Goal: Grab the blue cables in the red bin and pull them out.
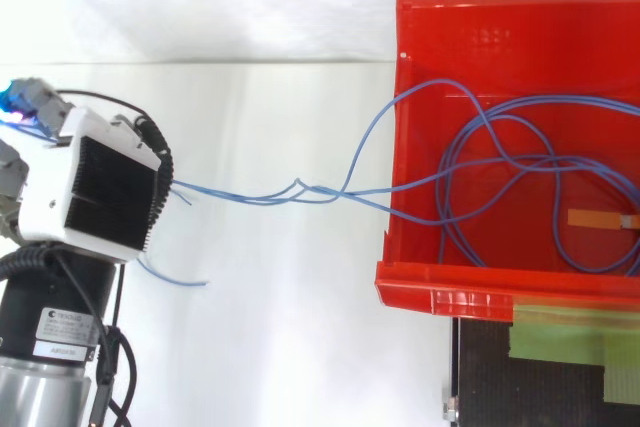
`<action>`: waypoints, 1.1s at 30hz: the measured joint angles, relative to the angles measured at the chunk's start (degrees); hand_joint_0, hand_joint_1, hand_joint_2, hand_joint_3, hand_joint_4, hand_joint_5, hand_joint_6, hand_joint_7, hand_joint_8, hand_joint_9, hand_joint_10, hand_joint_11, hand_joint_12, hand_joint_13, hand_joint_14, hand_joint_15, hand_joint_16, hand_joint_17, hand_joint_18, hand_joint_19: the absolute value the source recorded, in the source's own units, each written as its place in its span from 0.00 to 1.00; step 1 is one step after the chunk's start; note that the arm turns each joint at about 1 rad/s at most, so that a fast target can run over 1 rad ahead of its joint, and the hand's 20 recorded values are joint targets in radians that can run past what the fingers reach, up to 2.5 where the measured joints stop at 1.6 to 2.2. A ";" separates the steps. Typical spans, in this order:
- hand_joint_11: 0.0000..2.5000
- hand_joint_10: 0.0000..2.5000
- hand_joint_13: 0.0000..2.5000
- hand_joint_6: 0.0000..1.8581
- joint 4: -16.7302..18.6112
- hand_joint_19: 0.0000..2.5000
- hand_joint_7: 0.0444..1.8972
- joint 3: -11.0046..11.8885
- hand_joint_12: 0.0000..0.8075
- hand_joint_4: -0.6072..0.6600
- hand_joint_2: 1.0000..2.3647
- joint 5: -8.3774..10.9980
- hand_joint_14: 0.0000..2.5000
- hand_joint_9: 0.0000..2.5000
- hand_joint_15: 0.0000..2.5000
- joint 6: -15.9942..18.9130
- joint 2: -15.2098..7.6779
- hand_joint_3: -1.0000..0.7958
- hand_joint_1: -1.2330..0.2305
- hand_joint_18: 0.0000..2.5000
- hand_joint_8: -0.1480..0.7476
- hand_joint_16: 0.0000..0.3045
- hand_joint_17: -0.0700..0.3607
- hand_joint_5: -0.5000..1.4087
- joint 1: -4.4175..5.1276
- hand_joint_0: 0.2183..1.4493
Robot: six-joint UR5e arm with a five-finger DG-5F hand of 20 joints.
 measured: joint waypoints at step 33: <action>0.37 0.01 0.33 0.22 0.00 0.20 0.41 0.00 0.41 0.56 0.00 0.04 0.01 0.40 0.22 0.05 0.00 0.00 0.27 0.26 0.44 0.13 0.38 0.75 0.19 0.47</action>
